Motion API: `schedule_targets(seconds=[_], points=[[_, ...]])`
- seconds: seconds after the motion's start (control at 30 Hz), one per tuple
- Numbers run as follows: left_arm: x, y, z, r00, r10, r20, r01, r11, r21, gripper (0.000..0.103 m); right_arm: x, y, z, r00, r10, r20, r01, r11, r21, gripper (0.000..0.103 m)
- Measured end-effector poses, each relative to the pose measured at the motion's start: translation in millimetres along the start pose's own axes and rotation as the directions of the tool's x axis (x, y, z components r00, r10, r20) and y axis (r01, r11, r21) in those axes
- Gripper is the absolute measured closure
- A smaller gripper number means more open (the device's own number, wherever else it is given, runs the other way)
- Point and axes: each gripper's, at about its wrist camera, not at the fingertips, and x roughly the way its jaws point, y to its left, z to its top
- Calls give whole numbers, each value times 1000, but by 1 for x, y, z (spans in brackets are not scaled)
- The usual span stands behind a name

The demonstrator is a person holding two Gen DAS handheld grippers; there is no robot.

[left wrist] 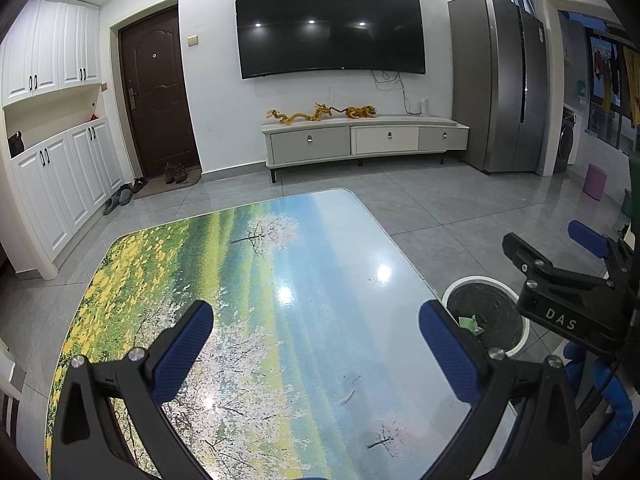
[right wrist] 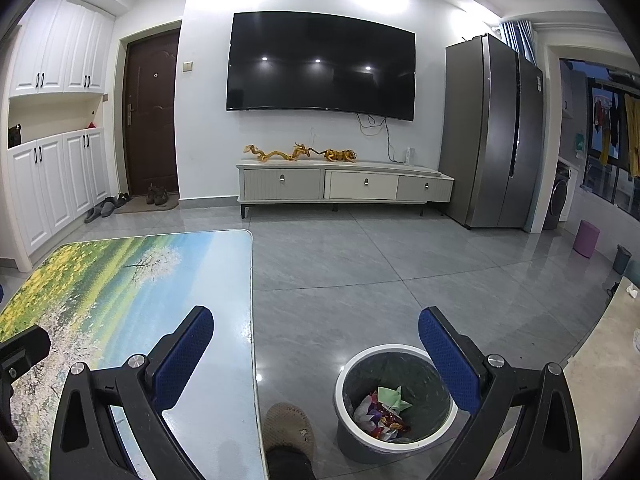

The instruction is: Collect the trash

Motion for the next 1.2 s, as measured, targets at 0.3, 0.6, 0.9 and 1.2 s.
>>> schedule_targets(seconds=[0.3,0.6,0.9,1.2], points=[[-1,7,1,996,82,26,-81,996,-23,0,0,0,0,1000,1,0,-1,1000,1,0],[0,14,1,993,117,30,-116,992,-39,0,0,0,0,1000,0,-1,0,1000,1,0],[1,16,1,991,127,32,-126,991,-46,0,0,0,0,1000,0,0,0,1000,1,0],[2,20,1,987,158,35,-156,986,-56,0,0,0,0,1000,1,-1,-1,1000,1,0]])
